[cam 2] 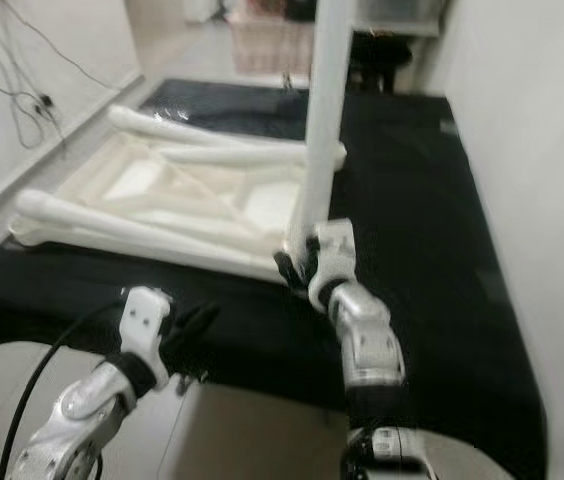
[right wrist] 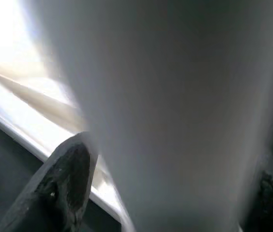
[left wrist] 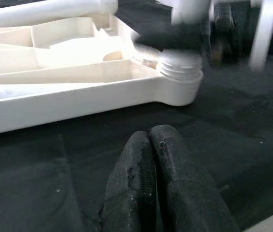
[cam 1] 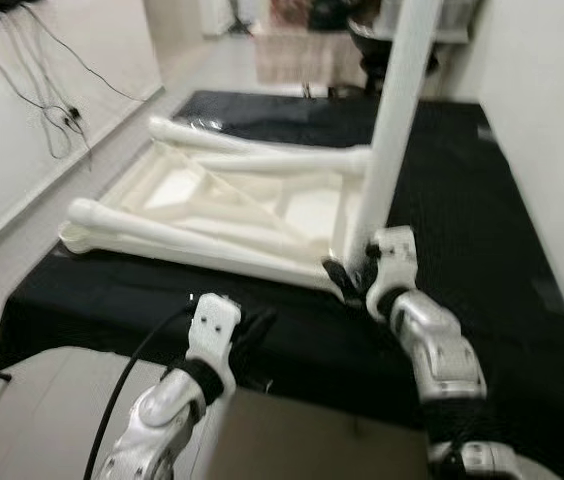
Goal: Building children table
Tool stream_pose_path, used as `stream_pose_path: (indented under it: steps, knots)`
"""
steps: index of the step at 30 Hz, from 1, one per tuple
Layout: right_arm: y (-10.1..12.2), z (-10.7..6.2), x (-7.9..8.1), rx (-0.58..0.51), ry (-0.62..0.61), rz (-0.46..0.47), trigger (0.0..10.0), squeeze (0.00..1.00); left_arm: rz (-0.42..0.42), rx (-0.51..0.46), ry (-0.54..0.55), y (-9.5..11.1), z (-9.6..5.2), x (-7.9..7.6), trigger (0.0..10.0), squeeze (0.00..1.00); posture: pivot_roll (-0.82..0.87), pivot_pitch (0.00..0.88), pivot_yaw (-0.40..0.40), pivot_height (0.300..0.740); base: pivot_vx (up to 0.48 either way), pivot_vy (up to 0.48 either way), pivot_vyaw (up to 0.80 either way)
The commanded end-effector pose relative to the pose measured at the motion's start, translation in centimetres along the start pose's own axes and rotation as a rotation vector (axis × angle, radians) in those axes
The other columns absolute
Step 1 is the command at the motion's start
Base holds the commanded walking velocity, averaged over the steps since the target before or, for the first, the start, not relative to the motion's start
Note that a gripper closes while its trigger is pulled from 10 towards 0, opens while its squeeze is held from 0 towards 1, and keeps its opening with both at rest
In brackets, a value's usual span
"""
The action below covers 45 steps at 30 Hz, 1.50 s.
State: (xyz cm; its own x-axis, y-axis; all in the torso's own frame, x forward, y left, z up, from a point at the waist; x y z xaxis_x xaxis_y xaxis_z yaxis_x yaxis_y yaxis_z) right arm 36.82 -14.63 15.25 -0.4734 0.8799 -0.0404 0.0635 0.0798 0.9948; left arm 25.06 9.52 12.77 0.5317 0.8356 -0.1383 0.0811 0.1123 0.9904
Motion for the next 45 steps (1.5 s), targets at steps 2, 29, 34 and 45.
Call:
stream_pose_path:
  steps: [2,29,34,45]
  knots:
    - [0.2,0.7,0.7,-0.027,0.131,0.022,10.0,0.0,-0.007,0.021,0.014,-0.6,0.0,0.2,10.0,0.0,-0.04,0.041,0.017,0.74,0.0,0.0,0.0]
    - [1.2,1.7,0.3,-0.021,0.507,0.002,0.0,0.0,-0.029,0.019,-0.005,0.3,-2.3,-1.6,10.0,0.0,0.05,0.154,0.059,0.74,0.0,0.0,0.0]
    - [1.0,1.8,-0.1,-0.012,0.463,-0.028,0.0,0.0,-0.037,0.03,-0.009,0.4,-2.9,-2.0,10.0,0.0,0.07,0.191,0.06,0.74,0.0,0.0,0.0]
    - [-4.0,-1.7,1.4,0.114,-0.084,-0.144,0.0,0.0,-0.045,0.033,-0.007,0.2,-2.2,-1.2,10.0,0.0,-0.06,0.147,0.049,0.74,0.0,0.0,0.0]
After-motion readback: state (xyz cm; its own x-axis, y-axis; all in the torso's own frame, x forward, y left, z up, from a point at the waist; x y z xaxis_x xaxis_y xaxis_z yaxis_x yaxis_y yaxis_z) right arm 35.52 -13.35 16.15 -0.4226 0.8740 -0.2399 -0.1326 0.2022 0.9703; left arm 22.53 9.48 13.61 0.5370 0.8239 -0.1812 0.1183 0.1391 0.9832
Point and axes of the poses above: a point about 5 cm out from each wrist's last joint towards the gripper, its own z axis pointing out of the wrist towards the gripper, its own y axis along the axis of the wrist's last joint, x = y × z, the point moved 1 cm from there along z, pointing out of the wrist towards the gripper, and after that the axes turned 6 degrees about -z, right-handed, at the moved point
